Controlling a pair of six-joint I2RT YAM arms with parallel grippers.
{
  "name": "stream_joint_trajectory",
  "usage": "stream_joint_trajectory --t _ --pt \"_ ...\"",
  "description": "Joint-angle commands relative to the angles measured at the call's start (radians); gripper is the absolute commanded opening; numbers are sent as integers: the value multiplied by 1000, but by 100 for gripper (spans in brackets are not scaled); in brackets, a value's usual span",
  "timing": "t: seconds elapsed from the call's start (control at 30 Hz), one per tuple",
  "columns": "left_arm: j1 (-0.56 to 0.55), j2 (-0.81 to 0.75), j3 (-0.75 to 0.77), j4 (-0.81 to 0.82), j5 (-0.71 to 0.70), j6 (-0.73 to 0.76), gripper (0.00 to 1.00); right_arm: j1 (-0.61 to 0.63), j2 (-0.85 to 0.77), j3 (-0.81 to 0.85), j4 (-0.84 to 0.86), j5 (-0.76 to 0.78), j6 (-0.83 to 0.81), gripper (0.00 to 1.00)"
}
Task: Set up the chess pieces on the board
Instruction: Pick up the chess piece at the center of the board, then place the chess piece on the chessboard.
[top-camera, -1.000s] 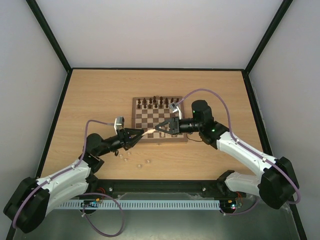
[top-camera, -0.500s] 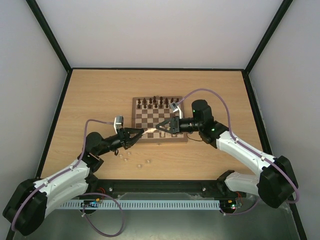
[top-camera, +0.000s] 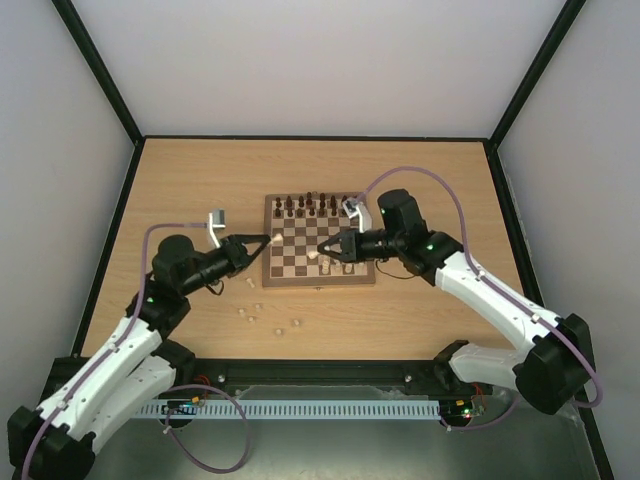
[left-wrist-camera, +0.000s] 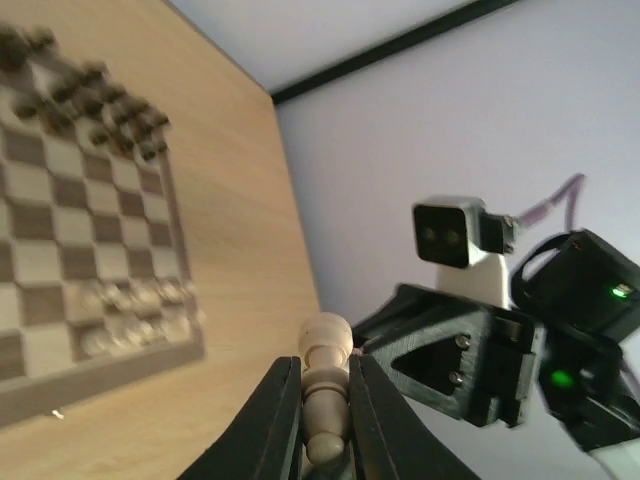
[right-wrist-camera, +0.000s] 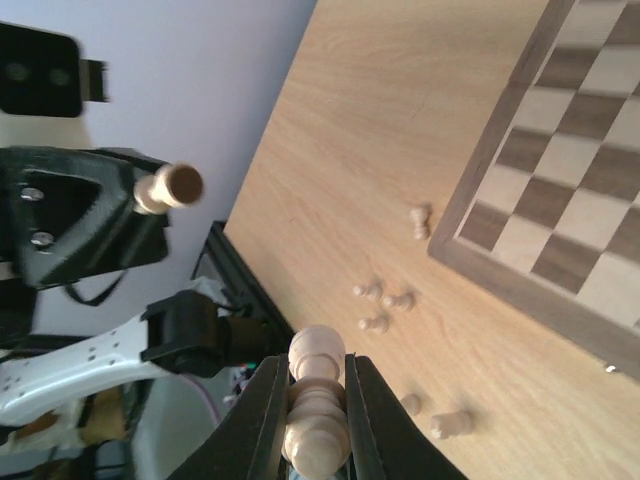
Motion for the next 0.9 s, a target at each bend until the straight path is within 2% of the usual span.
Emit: stream_joint_trajectory --t 0.0,0.07,0.2,0.4,0.63,0.87 --pt "12 -49 181 -473 -233 308 11 13 44 145 -267 172 -158 9" --pt "12 -54 221 -558 -319 359 11 45 89 214 -374 267 -203 9" --pt "12 -40 266 -664 -397 431 11 146 217 338 -524 520 -264 9" --pt "12 -33 279 -723 -442 470 11 242 355 420 -611 759 -264 9" --pt "12 -37 273 -734 -458 486 12 307 492 482 -651 861 -250 9" --pt "12 -36 265 -719 -453 494 12 318 562 513 -622 891 -246 9"
